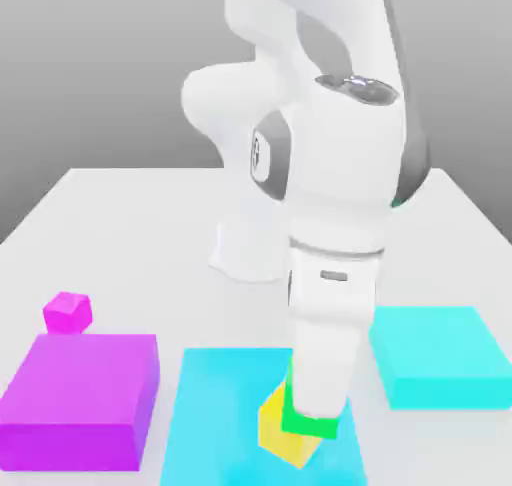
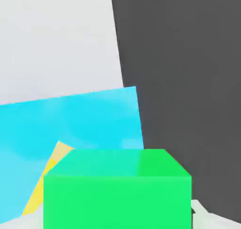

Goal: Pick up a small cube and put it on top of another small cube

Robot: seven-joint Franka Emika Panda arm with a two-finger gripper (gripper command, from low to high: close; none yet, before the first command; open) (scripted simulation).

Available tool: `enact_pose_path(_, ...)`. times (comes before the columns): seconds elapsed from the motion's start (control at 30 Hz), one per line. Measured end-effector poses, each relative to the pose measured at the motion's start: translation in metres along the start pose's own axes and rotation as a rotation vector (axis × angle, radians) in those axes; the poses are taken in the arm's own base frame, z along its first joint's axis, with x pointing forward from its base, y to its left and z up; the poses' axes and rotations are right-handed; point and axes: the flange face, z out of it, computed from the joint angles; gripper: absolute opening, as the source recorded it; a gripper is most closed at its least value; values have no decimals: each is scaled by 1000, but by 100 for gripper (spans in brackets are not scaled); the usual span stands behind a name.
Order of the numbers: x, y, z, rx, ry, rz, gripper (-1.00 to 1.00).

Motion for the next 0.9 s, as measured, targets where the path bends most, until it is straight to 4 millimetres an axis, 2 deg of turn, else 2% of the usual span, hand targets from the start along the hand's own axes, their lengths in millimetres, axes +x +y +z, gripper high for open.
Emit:
enact_pose_path(0.07,-68,51,0,0,-36,20,-100)
enact_pose_path(0.1,-103,69,0,6,-52,30,-100)
enact_pose_path(0.17,-153,85,1,23,-69,8,-100)
enact_pose_path(0.27,-226,95,4,62,-83,-19,-100)
enact_pose_path(0.33,-279,95,8,94,-84,-21,-100)
enact_pose_path(0.43,-351,81,16,145,-68,-26,-100)
enact_pose_path(0.47,-366,74,19,160,-56,-42,-100)
enact_pose_path(0.57,-376,65,29,181,-28,-81,-100)
enact_pose_path(0.9,-375,58,64,196,-7,-88,-100)
